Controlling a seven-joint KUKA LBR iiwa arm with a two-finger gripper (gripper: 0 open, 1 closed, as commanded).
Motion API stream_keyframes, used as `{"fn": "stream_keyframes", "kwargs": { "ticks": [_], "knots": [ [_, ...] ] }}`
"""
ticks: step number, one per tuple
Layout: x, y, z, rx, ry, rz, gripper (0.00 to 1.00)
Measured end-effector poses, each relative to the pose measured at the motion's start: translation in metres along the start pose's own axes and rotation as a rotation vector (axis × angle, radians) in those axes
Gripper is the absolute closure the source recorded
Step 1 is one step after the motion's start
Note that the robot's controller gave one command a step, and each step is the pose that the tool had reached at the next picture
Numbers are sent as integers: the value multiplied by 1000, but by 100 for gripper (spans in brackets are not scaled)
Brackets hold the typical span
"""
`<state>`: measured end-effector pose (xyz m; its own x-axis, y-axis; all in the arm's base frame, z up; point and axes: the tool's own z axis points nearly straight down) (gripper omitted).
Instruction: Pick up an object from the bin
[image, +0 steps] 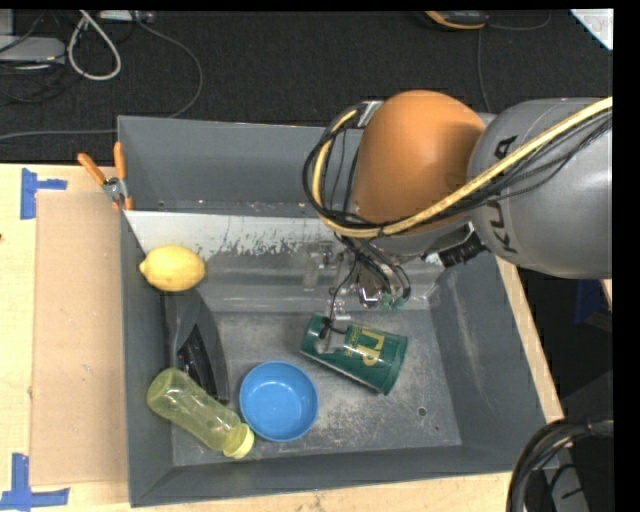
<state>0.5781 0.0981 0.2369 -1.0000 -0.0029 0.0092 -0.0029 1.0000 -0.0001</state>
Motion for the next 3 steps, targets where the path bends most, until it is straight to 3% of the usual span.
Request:
{"fn": "stream_keyframes", "kwargs": {
  "ticks": [1, 2, 3],
  "knots": [
    [-1, -1, -4, 0, -7, 4, 0],
    [59, 26, 125, -1, -7, -31, 0],
    [70, 37, 84, 1, -16, -164, 0]
  ]
}}
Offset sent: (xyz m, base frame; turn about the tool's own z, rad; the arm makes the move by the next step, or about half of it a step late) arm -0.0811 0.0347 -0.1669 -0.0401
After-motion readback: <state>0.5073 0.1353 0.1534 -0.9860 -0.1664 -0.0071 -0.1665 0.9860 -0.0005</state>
